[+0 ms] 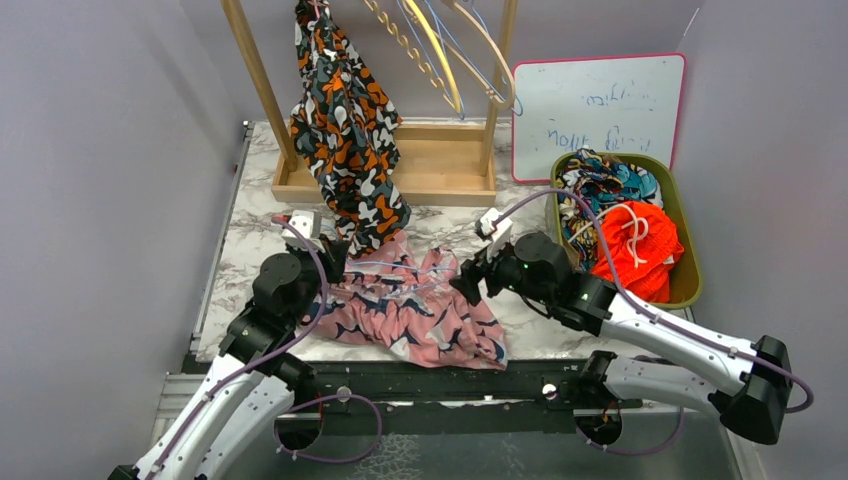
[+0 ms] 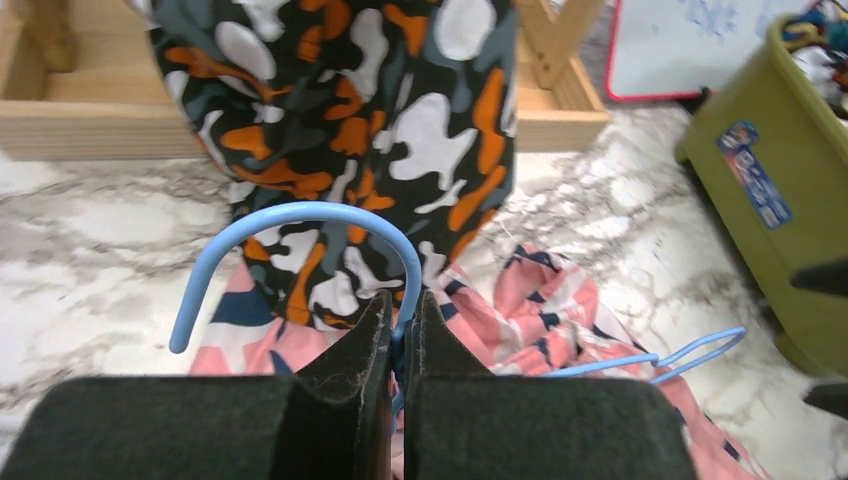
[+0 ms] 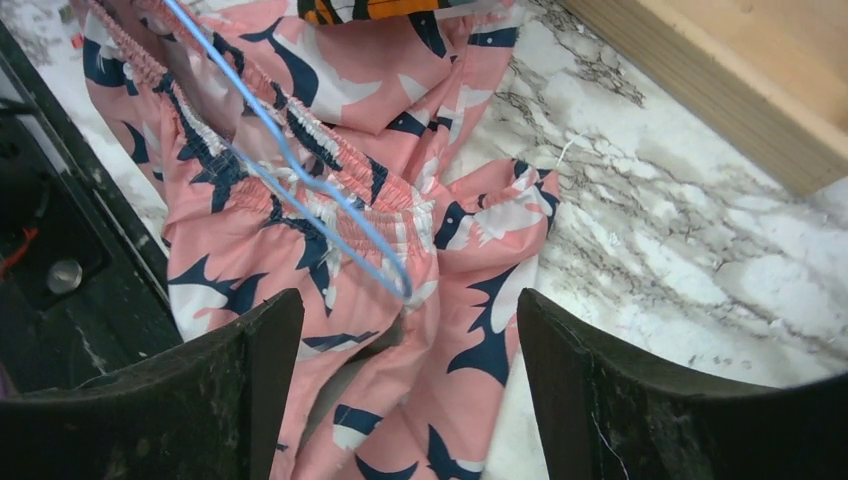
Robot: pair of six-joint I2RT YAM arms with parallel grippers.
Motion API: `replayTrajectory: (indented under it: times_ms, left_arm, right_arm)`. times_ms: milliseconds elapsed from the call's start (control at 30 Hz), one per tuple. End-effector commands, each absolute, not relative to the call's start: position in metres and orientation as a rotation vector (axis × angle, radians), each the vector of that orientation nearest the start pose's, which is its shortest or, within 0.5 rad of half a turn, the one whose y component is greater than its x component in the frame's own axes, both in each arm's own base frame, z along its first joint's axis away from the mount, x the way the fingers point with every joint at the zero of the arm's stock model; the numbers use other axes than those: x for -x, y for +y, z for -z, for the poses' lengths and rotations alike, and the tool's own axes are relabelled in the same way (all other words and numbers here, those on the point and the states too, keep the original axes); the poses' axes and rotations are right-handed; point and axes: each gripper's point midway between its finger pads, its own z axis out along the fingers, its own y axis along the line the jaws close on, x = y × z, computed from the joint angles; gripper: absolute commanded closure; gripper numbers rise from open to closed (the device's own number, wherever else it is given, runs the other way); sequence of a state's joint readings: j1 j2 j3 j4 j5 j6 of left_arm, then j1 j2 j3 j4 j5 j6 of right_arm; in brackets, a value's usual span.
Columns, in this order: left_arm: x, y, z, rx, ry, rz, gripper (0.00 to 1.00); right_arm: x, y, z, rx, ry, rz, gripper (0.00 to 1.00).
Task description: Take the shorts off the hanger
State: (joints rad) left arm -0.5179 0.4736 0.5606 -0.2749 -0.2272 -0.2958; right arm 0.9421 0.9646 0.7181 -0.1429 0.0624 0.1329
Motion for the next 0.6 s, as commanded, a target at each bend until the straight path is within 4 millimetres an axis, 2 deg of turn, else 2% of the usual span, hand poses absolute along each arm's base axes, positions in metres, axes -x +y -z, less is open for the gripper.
replayTrajectory:
  times_ms: [0,133,300,400,500,533,567]
  left_arm:
    - [-0.234,-0.136,-0.245,-0.208,1.707,0.535,1.0]
    - [-0.231,-0.141,-0.25,-0.23,1.683,0.565,1.0]
    - [-0.229,-0.137,-0.254,-0.213,1.656,0.562,1.0]
    - [-0.23,-0.136,-0.254,-0.205,1.655,0.557,1.0]
    - [-0.231,-0.134,-0.254,-0.189,1.659,0.546,1.0]
    - [-0.232,-0.132,-0.253,-0.18,1.66,0.539,0.99]
    - [-0.232,-0.131,-0.253,-0.174,1.661,0.535,0.92]
  right_arm:
    - [-0.202,0.285,-0.205,0.979,1.789,-0.638,0.21]
    - [-0.183,0.304,-0.185,1.181,1.852,-0.75,0.29]
    - [-0.171,0.314,-0.169,1.262,1.897,-0.831,0.44]
    - [-0.171,0.313,-0.165,1.258,1.907,-0.824,0.63]
    - [-0.173,0.309,-0.169,1.231,1.889,-0.804,0.93]
    - [-0.175,0.305,-0.17,1.209,1.889,-0.782,0.98]
    - [-0.177,0.301,-0.171,1.179,1.892,-0.762,0.99]
